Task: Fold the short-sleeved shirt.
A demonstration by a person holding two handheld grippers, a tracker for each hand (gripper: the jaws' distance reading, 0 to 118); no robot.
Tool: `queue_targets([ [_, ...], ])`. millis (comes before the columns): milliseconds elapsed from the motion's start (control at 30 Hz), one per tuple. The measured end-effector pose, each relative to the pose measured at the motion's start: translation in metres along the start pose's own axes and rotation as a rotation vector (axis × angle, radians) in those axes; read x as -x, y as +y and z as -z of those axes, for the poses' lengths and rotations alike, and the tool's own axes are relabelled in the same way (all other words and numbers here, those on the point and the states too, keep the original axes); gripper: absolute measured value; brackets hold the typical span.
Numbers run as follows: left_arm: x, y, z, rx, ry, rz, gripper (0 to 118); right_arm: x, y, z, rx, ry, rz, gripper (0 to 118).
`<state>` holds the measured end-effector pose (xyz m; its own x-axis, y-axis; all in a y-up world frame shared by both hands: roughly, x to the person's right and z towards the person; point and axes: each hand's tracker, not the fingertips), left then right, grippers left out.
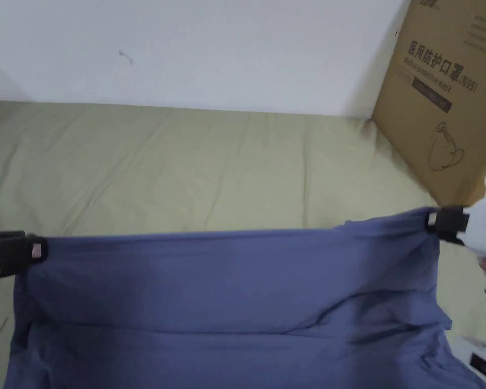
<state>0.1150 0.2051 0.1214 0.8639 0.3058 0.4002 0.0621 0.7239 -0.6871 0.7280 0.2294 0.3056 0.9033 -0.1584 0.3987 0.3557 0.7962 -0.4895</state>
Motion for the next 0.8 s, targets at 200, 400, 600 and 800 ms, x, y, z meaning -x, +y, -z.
queue_targets([
  [200, 0.007, -0.082, -0.029, 0.169, -0.041, 0.088, 2, -0.037, -0.116, -0.065, 0.21, 0.002, -0.048, 0],
  [400, 0.014, -0.15, -0.038, 0.261, -0.046, 0.09, 14, -0.063, -0.189, -0.068, 0.275, -0.043, 0.119, 1],
  [600, 0.017, -0.151, -0.046, 0.201, 0.089, 0.065, 116, -0.057, -0.182, -0.07, 0.155, -0.11, 0.147, 96],
  [800, -0.034, -0.108, -0.128, -0.232, 0.024, 0.014, 116, -0.005, -0.141, -0.139, -0.185, -0.036, 0.014, 113],
])
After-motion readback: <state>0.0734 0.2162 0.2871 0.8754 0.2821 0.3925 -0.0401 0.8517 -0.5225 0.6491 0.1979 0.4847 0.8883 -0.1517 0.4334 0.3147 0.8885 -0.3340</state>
